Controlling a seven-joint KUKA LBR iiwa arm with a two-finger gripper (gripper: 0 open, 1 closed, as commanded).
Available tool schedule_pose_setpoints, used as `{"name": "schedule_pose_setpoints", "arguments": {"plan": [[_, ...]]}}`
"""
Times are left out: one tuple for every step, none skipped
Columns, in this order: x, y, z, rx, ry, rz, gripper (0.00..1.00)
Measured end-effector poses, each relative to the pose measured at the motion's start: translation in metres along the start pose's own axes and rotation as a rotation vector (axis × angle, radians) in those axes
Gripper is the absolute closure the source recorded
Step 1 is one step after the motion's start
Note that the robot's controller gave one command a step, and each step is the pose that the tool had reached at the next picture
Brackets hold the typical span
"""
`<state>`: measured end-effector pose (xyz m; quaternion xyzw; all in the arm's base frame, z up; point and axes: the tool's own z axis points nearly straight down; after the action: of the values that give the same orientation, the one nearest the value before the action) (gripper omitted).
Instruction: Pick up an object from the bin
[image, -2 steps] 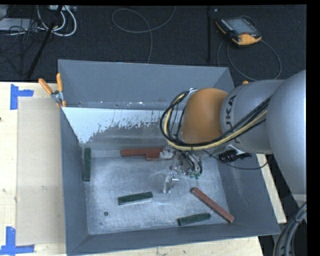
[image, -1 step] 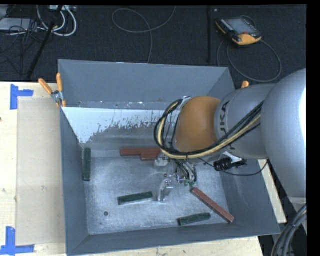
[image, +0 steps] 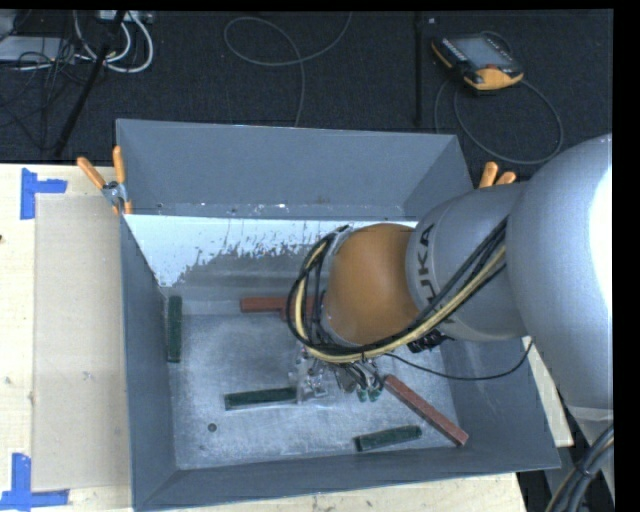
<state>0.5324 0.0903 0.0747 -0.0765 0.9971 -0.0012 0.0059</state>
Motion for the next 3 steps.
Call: {"name": "schedule_pose_setpoints", "arguments": {"plan": [[0.002,0.002,0.002,-0.003,0.007,-0.002,0.00],[0.002,0.002,0.002,-0.003,0.006,-0.002,0.00],[-0.008,0.060,0.000,-0.004,0.005,0.128,1.00]]}}
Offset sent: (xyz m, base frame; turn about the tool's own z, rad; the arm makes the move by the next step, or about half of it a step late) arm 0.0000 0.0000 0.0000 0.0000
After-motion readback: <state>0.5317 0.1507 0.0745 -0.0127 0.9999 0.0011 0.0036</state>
